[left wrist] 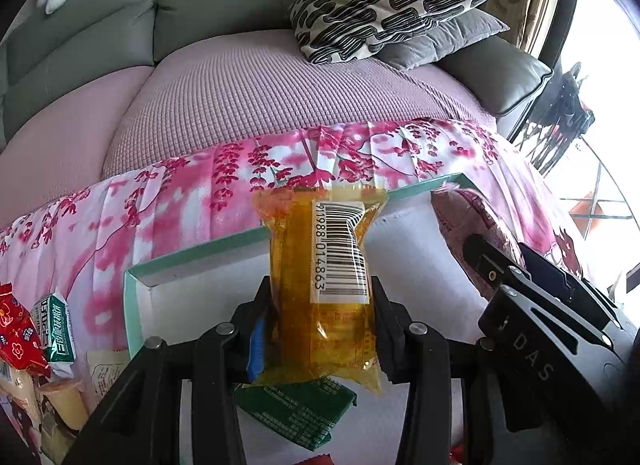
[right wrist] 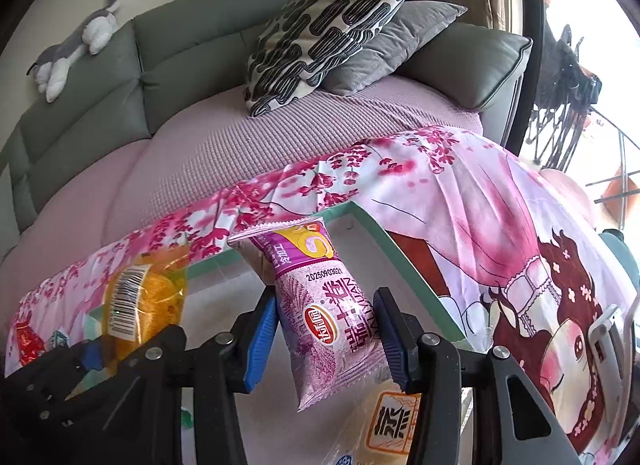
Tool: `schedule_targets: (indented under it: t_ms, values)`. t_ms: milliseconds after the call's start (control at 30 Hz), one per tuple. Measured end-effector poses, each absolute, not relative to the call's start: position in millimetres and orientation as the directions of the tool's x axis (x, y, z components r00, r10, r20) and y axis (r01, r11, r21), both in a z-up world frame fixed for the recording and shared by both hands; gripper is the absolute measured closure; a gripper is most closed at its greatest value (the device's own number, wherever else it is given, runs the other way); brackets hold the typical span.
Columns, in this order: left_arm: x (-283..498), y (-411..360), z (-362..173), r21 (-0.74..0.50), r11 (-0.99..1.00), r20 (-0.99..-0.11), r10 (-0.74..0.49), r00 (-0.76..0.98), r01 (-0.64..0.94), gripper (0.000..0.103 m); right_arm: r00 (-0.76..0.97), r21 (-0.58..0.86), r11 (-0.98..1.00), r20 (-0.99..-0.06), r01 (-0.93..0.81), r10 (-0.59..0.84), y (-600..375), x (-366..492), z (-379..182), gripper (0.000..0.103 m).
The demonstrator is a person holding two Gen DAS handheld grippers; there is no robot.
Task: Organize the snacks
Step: 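Carry the yellow bag into the tray with the left tool while the right tool carries the pink bag there, then open both tools to release the bags and move back over the pile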
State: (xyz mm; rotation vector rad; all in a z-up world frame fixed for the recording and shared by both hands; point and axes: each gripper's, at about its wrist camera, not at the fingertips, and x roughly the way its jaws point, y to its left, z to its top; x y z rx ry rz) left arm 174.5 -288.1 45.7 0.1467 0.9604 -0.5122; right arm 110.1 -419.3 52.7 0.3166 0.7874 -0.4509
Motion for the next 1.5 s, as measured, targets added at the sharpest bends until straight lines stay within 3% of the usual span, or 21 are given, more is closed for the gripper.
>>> schedule_targets:
  t_ms: [100, 233, 400, 467, 600, 767, 1500]
  values:
    - [174, -284, 47, -0.090, 0.878, -0.805, -0.342, 0.484, 0.470, 0.041, 0.619, 0.104, 0.856, -0.736, 0.506, -0.276, -421, 110, 52, 0.050]
    - [170, -273, 56, -0.118, 0.881, -0.778, -0.368, 0.509, 0.457, 0.039, 0.626, 0.124, 0.853, -0.733, 0.507, -0.266, -424, 106, 53, 0.050]
    - [164, -257, 60, -0.096, 0.904, -0.760, -0.337, 0.555, 0.417, 0.026, 0.630, 0.102, 0.867, -0.729, 0.487, -0.268, -419, 105, 57, 0.048]
    - [165, -250, 58, -0.078, 0.920, -0.756, -0.306, 0.579, 0.385, 0.021, 0.631, 0.093, 0.874, -0.729, 0.478, -0.267, -416, 106, 58, 0.032]
    - [167, -237, 54, -0.059, 0.940, -0.741, -0.266, 0.617, 0.335, 0.011, 0.633, 0.084, 0.879, -0.726, 0.469, -0.268, -414, 106, 60, 0.019]
    - [169, -227, 55, -0.044, 0.955, -0.728, -0.232, 0.645, 0.294, 0.009, 0.624, 0.075, 0.880, -0.733, 0.470, -0.271, -414, 106, 57, 0.001]
    - [168, -202, 65, -0.022, 0.972, -0.710, -0.180, 0.681, 0.234, 0.008, 0.626, 0.067, 0.886, -0.732, 0.459, -0.269, -412, 105, 59, 0.000]
